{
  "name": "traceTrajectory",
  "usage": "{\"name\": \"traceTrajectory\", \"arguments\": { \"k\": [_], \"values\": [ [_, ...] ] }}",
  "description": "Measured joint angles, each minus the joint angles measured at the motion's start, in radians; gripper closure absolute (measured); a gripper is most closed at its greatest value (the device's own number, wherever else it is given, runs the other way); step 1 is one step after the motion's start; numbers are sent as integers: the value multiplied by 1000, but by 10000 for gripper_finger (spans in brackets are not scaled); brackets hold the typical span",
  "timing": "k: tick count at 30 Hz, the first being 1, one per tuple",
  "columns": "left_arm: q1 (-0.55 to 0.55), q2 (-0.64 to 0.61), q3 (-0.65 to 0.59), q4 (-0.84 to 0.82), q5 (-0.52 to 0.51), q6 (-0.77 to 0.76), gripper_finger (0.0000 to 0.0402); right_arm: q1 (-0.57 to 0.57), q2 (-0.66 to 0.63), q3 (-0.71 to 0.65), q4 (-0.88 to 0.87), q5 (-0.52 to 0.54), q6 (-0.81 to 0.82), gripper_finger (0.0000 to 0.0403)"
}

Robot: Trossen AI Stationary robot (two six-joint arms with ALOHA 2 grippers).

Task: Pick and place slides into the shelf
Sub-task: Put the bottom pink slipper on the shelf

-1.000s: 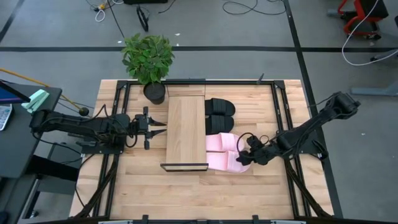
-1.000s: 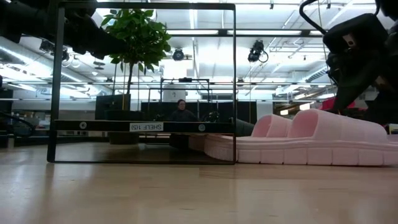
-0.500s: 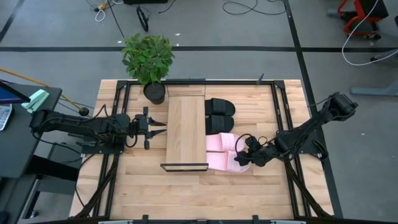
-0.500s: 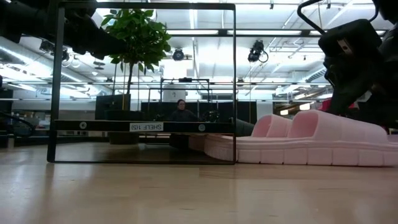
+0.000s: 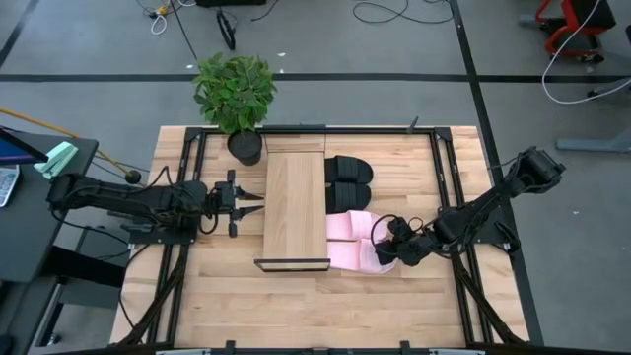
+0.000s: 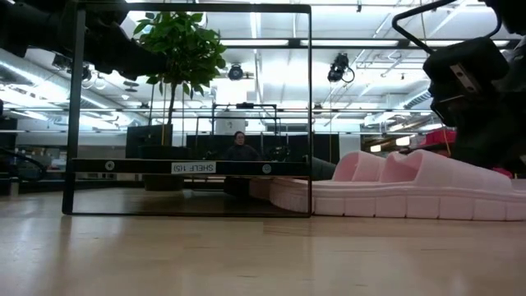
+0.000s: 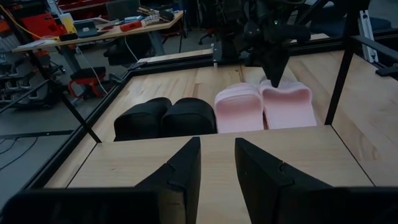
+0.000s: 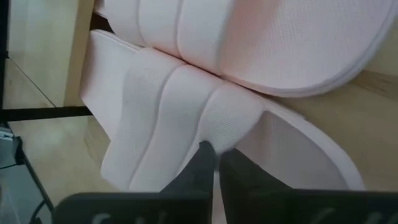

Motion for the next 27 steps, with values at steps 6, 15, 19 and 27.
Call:
{"name": "traceTrajectory", "arguments": {
  "k": [6, 15, 19, 27],
  "values": [
    [0, 0, 0, 0, 0, 0, 296, 0, -39, 0, -44, -2, 4, 398],
    [0, 0, 0, 1, 0, 0, 300, 39, -122, 0, -180, -30, 68, 400],
    [0, 0, 0, 1, 0, 0, 299, 61, -154, 0, -233, -37, 95, 400],
    [0, 0, 0, 1, 0, 0, 302, 102, -236, 61, -345, -47, 103, 401]
  ]
}}
